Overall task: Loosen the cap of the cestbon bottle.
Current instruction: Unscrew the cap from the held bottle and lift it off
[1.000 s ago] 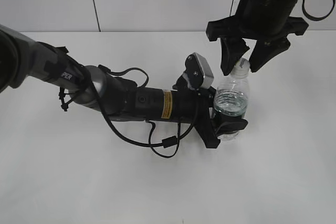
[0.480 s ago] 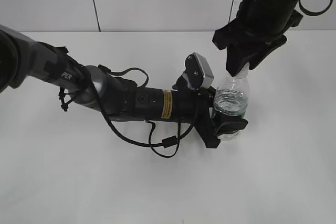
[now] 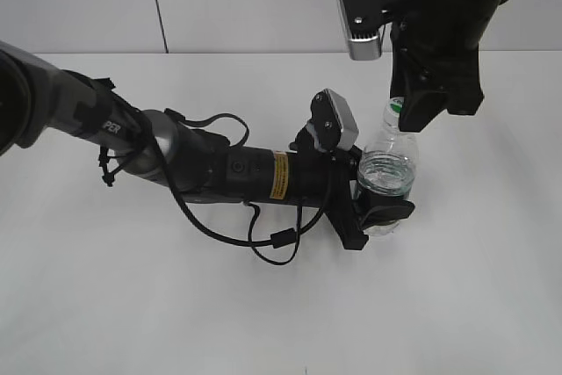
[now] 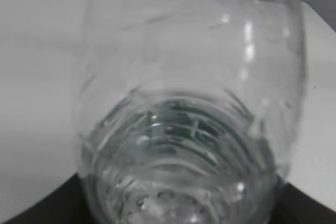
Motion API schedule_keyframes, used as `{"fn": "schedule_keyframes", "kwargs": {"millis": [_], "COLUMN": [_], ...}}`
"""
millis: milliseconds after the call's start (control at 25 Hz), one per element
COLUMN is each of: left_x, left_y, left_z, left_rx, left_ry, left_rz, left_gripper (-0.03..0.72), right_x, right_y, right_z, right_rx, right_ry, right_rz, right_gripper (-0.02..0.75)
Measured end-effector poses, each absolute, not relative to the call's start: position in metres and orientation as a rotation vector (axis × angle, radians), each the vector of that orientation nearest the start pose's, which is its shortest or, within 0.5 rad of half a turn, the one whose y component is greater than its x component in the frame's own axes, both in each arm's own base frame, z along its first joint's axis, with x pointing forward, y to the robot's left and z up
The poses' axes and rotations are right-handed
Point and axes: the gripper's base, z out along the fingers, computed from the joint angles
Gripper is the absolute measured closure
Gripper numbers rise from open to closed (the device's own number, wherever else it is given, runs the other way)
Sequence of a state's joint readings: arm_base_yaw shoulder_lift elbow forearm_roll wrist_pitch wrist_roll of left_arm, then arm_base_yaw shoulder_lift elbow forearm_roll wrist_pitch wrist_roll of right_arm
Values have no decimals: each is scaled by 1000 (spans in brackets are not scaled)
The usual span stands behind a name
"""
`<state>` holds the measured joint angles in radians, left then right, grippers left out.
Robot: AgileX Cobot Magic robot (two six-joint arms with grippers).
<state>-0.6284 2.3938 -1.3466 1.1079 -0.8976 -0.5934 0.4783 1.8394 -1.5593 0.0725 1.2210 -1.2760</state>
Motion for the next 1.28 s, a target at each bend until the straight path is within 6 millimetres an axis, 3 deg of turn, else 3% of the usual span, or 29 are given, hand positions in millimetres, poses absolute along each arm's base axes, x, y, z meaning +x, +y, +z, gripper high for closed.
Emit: {"fn": "schedule_keyframes", "kwargs": {"millis": [360,600,840,1000,1160,1280], "left_x": [330,330,330,330,330,330], "left_y": [-318,-318,-318,-318,-318,-318], "left_z": [66,66,66,66,66,66], "left_rx": [1324,1319,1319,1319,1319,1319], "left_ry": [1521,1525,1525,1525,1525,1525], "left_rz": [-985,-988,-988,-988,-988,-988], "left_gripper": [279,279,279,279,279,279], "right_x": [332,334,339,340,339,338], "right_y": [179,180,183,183,181,180], "right_z": [269,274,289,292,296,298], "right_rx": [-2339,-2265,-2121,-1703,-1042,-638], "right_ry": [1821,1882,1969,2332,2695,2825], "right_rz": [-9,-12,-22,46,123,167], "right_gripper": [431,247,204,204,204,204]}}
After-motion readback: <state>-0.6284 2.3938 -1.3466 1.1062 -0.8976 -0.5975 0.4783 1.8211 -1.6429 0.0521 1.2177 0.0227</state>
